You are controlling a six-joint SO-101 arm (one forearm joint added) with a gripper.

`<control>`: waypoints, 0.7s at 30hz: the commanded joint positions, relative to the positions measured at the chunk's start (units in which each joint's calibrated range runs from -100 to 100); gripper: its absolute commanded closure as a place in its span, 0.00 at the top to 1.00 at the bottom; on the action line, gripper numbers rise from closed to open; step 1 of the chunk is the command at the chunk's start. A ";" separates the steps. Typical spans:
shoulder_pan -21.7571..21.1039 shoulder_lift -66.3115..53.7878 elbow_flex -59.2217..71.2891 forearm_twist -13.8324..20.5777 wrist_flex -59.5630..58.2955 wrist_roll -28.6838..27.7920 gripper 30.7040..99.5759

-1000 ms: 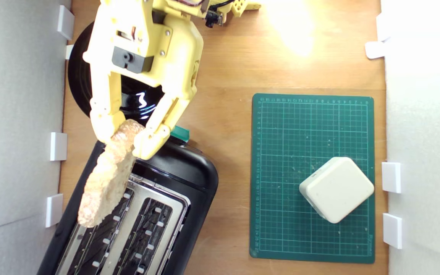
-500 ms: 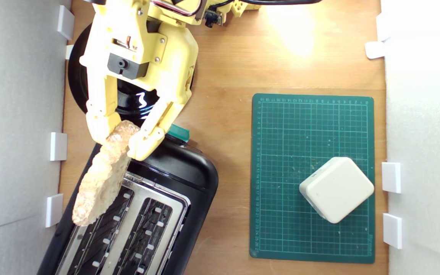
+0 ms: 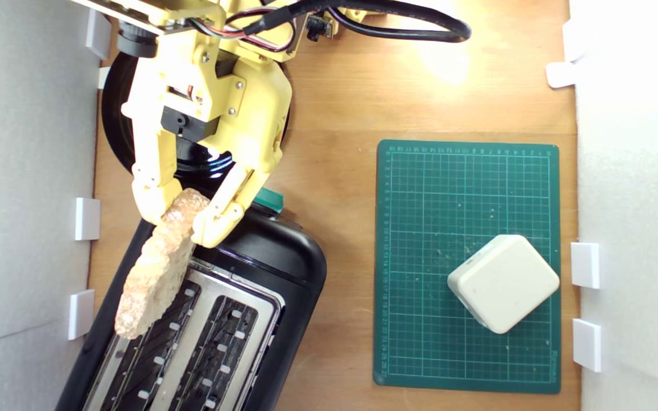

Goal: Pick bread and place in toaster

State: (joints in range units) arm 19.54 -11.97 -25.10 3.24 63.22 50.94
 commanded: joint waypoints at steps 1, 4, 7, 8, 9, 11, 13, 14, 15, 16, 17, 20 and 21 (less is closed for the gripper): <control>0.52 -0.51 -3.36 0.47 -0.08 0.04 0.35; 0.52 -0.43 -3.36 0.47 -0.17 0.09 0.35; 0.52 0.74 -3.45 0.47 -0.17 0.14 0.35; 0.52 1.15 -3.54 0.47 -0.17 0.19 0.35; 0.52 1.57 -3.63 0.47 -0.25 0.19 0.35; 0.52 1.90 -3.63 0.47 -0.25 0.19 0.35; 0.44 1.99 -3.63 0.47 -0.34 0.19 0.35; 0.44 1.99 -3.63 0.47 -0.34 0.19 0.35; 0.28 2.07 -3.63 0.47 -0.34 0.19 0.35; 0.20 2.24 -3.63 0.47 -0.34 0.25 0.35; 0.20 2.98 -3.72 0.47 -0.42 0.25 0.35; 0.20 4.48 -3.90 0.47 -0.68 0.66 0.35; 0.20 4.90 -3.90 0.47 -0.68 1.08 0.35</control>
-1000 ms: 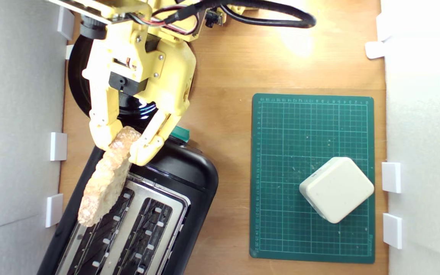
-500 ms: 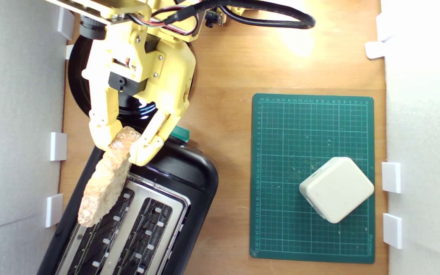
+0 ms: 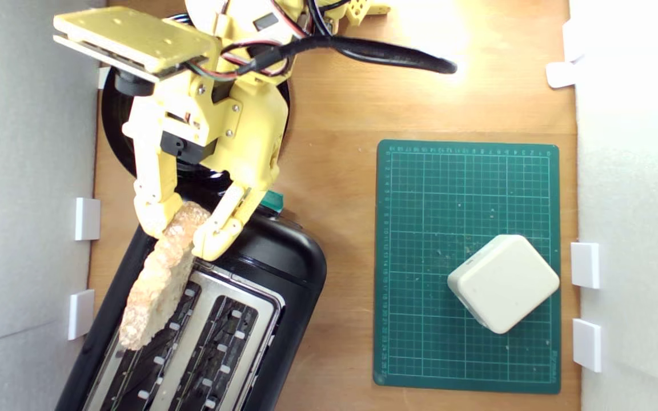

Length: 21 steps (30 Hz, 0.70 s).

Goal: Pick bread and place in toaster

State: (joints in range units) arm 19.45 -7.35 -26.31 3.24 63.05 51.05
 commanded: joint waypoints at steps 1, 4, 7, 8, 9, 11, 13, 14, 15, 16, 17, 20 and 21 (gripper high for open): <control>0.29 0.61 -2.70 0.47 -0.59 1.29 0.35; 0.37 1.11 -2.61 0.47 -1.96 1.40 0.35; 0.29 2.03 -2.61 0.47 -2.13 1.45 0.35; 0.29 2.86 -2.70 0.47 -2.21 1.45 0.35; 0.29 3.44 -2.70 0.47 -2.56 1.50 0.35; 0.21 4.52 -2.70 0.47 -2.81 1.55 0.35; 0.05 5.35 -2.79 0.47 -2.81 1.55 0.35; 0.05 5.69 -2.79 0.47 -2.81 1.55 0.35; -0.03 6.10 -2.79 0.47 -2.90 1.55 0.35; -0.03 6.52 -2.79 0.47 -2.90 1.55 0.35; -0.11 6.93 -2.79 0.47 -2.90 1.55 0.35; -0.11 8.43 -2.79 0.47 -3.84 1.55 0.35; -0.11 8.93 -2.79 0.47 -4.60 1.55 0.35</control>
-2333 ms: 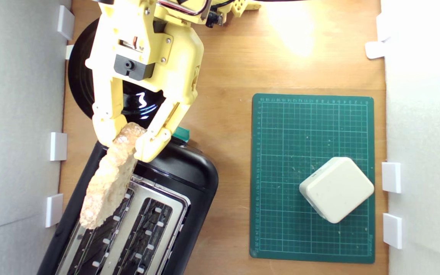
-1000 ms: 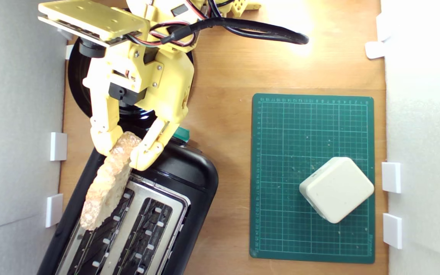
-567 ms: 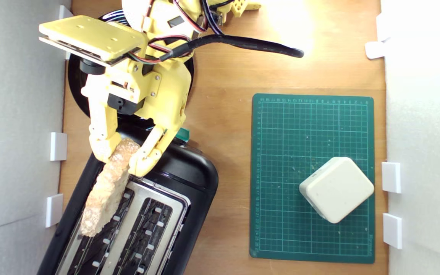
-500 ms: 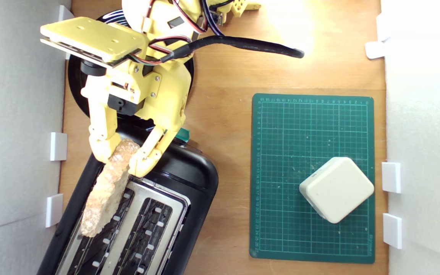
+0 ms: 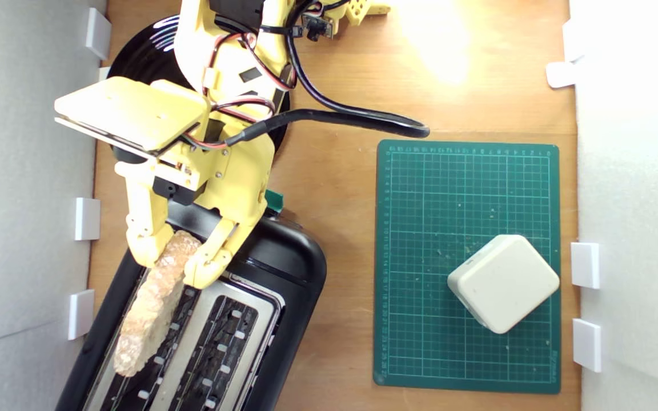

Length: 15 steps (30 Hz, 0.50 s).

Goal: Pick bread and place in toaster

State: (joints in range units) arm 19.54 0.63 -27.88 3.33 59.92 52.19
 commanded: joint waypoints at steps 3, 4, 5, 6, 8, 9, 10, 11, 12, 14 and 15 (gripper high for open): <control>-0.28 2.61 -1.22 0.39 -2.58 0.42 0.35; -0.28 3.03 -1.22 0.39 -2.58 0.42 0.35; -0.44 3.53 -1.22 0.39 -2.58 0.42 0.35; -1.17 4.11 -1.22 0.39 -2.58 0.42 0.35; -1.65 4.94 -1.22 0.39 -2.49 0.42 0.35; -1.73 5.36 -1.22 0.39 -2.49 0.42 0.35; -1.73 5.78 -1.22 0.39 -2.49 0.42 0.35; -1.73 6.11 -1.13 0.39 -2.49 0.42 0.35; -1.81 6.69 -1.13 0.39 -2.49 0.42 0.35; -1.81 7.36 -1.04 0.39 -2.49 0.47 0.36; -1.81 7.61 -1.04 0.39 -2.49 0.47 0.36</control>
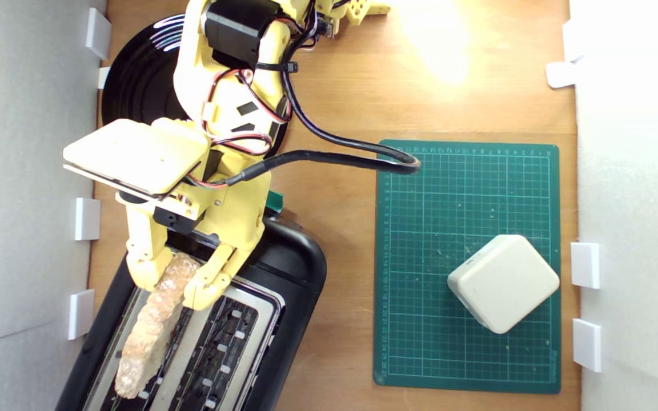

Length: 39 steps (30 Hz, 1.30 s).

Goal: Pick bread and place in toaster

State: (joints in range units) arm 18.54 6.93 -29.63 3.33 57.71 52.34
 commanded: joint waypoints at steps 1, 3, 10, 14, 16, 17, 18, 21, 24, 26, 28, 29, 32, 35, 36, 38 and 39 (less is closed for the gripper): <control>-0.81 1.56 0.81 0.39 -0.29 0.31 0.36; -0.73 1.89 0.81 0.39 -0.29 0.31 0.36; -0.65 3.39 0.81 0.39 -0.20 1.52 0.37; -0.65 2.89 0.81 0.39 -0.20 1.57 0.50; -0.65 2.80 0.81 0.39 -0.12 1.83 0.58; -0.65 2.72 0.81 0.39 -0.12 2.25 0.61; -0.65 2.72 0.81 0.39 -0.12 2.35 0.62; -0.32 2.55 0.63 0.29 -0.20 2.46 0.62; -0.16 1.31 0.72 0.29 -0.20 2.51 0.62; -0.16 0.81 0.81 0.29 -0.20 2.51 0.62; -0.16 0.31 0.81 0.29 -0.20 2.51 0.62; -0.16 -0.02 0.90 0.20 -0.20 2.51 0.62; 0.00 -2.85 0.81 -0.43 -0.20 2.51 0.62; 0.08 -5.85 0.90 -0.52 -0.20 2.35 0.62; 0.16 -7.01 0.90 -0.52 -0.29 2.30 0.62; 0.16 -9.76 0.81 -0.52 -0.37 2.25 0.62; 0.24 -13.42 1.17 -0.70 -0.72 2.04 0.62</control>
State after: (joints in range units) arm 18.35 1.81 -27.88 3.78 58.22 54.41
